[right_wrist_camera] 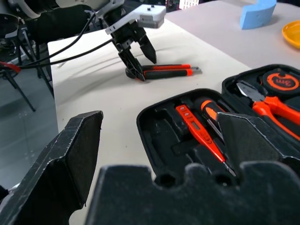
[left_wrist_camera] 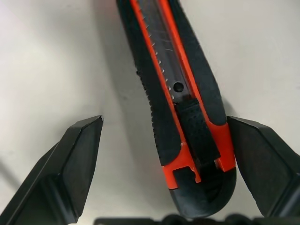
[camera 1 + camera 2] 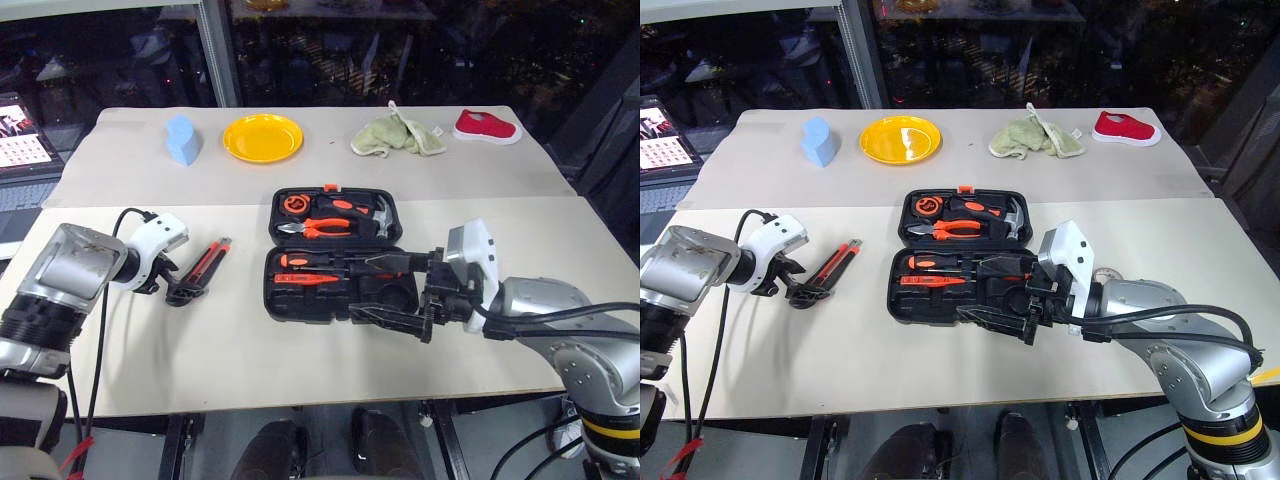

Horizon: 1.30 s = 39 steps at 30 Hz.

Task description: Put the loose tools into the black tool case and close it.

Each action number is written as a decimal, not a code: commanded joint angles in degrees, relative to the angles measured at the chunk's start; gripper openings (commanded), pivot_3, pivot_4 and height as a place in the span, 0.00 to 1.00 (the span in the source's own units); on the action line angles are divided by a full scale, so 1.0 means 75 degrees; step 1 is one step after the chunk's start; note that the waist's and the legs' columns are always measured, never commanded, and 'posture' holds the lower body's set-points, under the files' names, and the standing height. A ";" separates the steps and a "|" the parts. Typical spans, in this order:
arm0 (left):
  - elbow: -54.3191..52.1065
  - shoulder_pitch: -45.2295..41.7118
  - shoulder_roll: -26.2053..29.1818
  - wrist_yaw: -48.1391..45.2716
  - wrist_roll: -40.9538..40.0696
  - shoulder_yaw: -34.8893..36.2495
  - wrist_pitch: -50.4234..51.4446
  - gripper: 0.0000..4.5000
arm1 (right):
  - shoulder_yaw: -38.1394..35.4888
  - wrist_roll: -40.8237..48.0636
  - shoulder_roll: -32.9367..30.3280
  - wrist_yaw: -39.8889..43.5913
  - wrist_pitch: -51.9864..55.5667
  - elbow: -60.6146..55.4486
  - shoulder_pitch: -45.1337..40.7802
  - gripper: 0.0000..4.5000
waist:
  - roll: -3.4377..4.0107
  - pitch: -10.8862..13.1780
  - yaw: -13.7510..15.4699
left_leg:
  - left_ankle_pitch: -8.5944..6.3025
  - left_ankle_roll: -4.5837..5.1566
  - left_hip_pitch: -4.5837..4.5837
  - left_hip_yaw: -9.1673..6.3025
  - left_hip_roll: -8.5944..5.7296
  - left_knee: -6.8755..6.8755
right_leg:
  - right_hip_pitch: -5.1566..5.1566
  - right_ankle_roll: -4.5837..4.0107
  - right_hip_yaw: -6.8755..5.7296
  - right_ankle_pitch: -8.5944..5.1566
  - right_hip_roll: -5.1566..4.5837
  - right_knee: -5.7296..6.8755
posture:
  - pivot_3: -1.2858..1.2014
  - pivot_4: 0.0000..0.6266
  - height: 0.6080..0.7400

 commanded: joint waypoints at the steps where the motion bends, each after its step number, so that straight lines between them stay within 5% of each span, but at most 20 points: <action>1: 0.0249 -0.0149 -0.0156 -0.0065 0.0187 -0.0154 0.0041 0.74 | -0.0291 0.0040 0.0046 -0.0124 -0.0154 -0.0204 -0.0019 1.00 | 0.0000 0.0000 0.0021 | 0.0000 0.0000 0.0002 0.0000 0.0000 0.0000 | 0.0000 0.0000 0.0001 0.0000 0.0000 0.0003 | 0.52 0.24 1.00; 4: 0.0339 -0.0185 -0.0228 -0.0038 0.0261 -0.0143 0.0003 0.48 | -0.0258 0.0006 0.0047 -0.0138 -0.0173 -0.0212 -0.0038 1.00 | 0.0000 0.0000 0.0026 | 0.0001 0.0001 0.0001 0.0000 0.0000 0.0001 | -0.0003 0.0000 0.0002 0.0000 0.0000 0.0008 | 0.52 0.24 1.00; 6: 0.0449 -0.0118 -0.0239 0.0021 0.0253 -0.0044 0.0022 0.39 | -0.0284 0.0003 0.0044 -0.0146 -0.0186 -0.0232 -0.0082 1.00 | 0.0003 -0.0002 0.0028 | 0.0000 0.0002 0.0000 0.0001 0.0000 0.0001 | -0.0004 -0.0001 0.0002 0.0000 -0.0001 0.0008 | 0.52 0.24 1.00; 15: 0.0682 0.0336 -0.0011 0.0417 0.0235 0.0818 -0.0379 0.39 | -0.0564 0.0078 -0.0078 0.0082 -0.0223 -0.0175 0.0125 1.00 | 0.0005 -0.0004 -0.0017 | 0.0001 0.0001 0.0011 0.0005 0.0003 0.0001 | -0.0006 -0.0007 0.0011 -0.0005 -0.0003 0.0028 | 0.52 0.24 1.00; 25: 0.1142 -0.1217 -0.0307 -0.0039 -0.0196 0.1530 -0.2190 0.39 | -0.0887 0.0087 -0.0131 0.0123 -0.0166 -0.0147 0.0327 1.00 | -0.0031 0.0015 0.0116 | -0.0001 0.0002 -0.0045 -0.0014 0.0002 0.0029 | -0.0035 -0.0015 -0.0021 -0.0008 -0.0013 0.0038 | 0.52 0.24 1.00; 32: -0.1379 -0.1639 -0.0390 -0.3128 -0.0831 0.0424 -0.3568 0.39 | -0.1415 0.0448 -0.0453 -0.0147 0.0194 -0.0489 0.0530 1.00 | -0.0030 0.0014 0.0104 | -0.0012 0.0022 -0.0083 -0.0011 -0.0013 0.0024 | -0.0050 0.0007 -0.0032 0.0004 -0.0015 0.0010 | 0.52 0.24 1.00; 39: -0.1632 -0.1725 -0.1369 -0.3483 -0.0324 -0.0598 -0.4190 0.39 | -0.2094 0.0822 -0.0504 -0.0986 0.0464 -0.1196 0.1448 1.00 | -0.0027 0.0014 0.0034 | -0.0005 0.0012 -0.0069 -0.0002 -0.0002 0.0009 | -0.0037 -0.0001 -0.0019 -0.0002 -0.0004 -0.0031 | 0.52 0.24 1.00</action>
